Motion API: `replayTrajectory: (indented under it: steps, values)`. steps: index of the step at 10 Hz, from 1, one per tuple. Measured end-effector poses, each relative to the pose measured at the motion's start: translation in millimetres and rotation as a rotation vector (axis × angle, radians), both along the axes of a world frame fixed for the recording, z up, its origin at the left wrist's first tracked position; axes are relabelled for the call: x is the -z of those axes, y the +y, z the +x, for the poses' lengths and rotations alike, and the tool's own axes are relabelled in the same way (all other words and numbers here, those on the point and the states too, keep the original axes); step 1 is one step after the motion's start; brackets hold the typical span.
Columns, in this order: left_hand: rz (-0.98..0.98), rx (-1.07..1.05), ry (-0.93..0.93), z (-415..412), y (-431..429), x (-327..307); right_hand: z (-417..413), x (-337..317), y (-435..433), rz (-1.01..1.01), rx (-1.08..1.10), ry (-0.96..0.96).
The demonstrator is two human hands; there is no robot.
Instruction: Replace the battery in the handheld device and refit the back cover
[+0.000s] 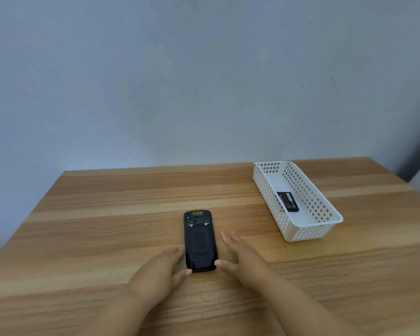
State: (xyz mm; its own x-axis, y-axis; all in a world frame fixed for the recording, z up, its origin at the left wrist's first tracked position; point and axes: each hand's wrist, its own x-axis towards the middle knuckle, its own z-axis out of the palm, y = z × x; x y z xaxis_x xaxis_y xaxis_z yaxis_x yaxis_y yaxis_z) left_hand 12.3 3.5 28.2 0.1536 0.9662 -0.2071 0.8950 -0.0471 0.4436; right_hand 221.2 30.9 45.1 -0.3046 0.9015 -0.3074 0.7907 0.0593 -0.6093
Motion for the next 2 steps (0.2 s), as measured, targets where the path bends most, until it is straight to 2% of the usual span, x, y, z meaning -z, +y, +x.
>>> replayTrajectory:
  steps: [1, 2]
  values:
    - [0.005, -0.05, -0.056, -3.5, 0.6, -22.5, 2.0, -31.0, -8.9, -0.02, 0.066, 0.162]
    - [-0.001, -0.044, -0.222, -0.3, 2.1, -68.1, 19.2, -86.5, -22.3, 0.061, 0.105, 0.249]
